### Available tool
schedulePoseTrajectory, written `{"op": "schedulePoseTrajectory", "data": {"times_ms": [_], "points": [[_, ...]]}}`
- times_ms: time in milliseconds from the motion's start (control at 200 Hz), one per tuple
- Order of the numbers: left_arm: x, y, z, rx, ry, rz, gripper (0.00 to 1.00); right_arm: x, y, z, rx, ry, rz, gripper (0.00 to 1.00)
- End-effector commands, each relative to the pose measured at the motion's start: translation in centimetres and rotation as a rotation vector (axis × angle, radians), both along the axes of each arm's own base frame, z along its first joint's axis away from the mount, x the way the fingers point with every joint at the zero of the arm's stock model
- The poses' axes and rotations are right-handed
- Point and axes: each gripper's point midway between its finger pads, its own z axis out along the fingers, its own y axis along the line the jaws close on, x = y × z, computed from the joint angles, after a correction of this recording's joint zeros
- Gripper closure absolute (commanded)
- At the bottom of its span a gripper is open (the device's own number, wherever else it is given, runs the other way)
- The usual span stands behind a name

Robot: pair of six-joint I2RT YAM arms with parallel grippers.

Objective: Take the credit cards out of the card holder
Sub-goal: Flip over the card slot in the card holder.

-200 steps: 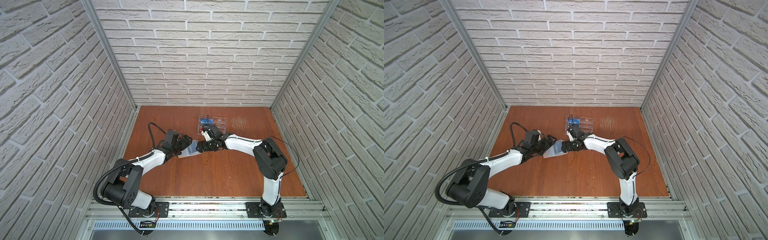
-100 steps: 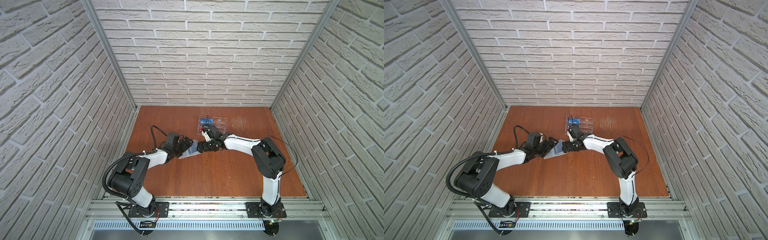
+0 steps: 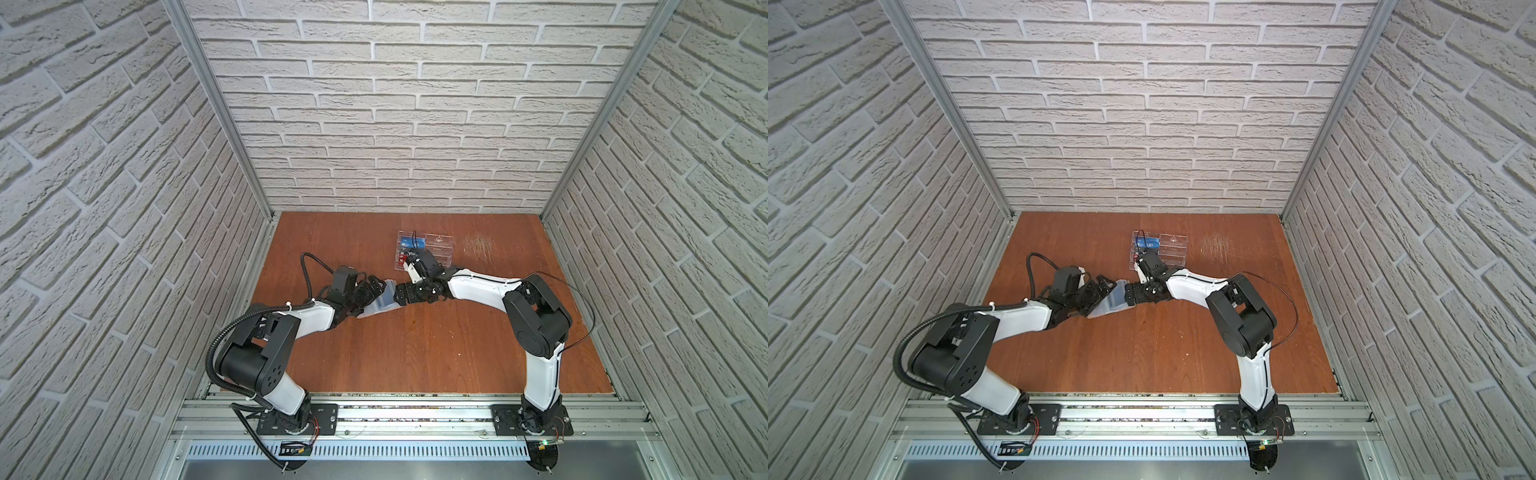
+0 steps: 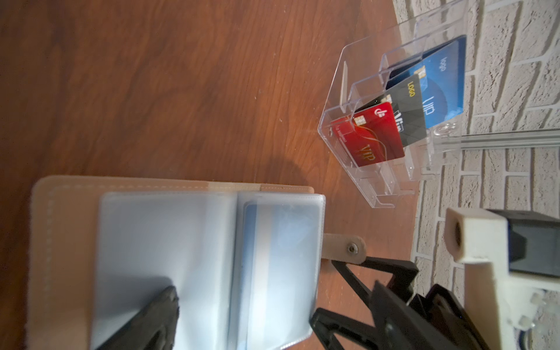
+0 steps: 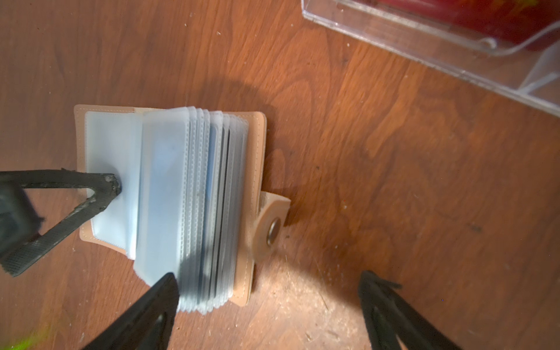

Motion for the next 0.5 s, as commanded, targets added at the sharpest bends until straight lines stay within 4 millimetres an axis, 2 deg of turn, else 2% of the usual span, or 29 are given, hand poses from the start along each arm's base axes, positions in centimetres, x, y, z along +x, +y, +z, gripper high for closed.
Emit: {"op": "schedulePoseTrajectory", "data": {"times_ms": [0,495], "points": [[-0.35,0.59,-1.02,0.013,0.016,0.008,0.02,0.31,-0.23,0.68,-0.005,-0.027,-0.004,0.07],[-0.22,0.53,-1.38,0.01,0.022,0.008,0.02,0.14,-0.32,1.41,0.005,-0.037,0.001,0.07]]}}
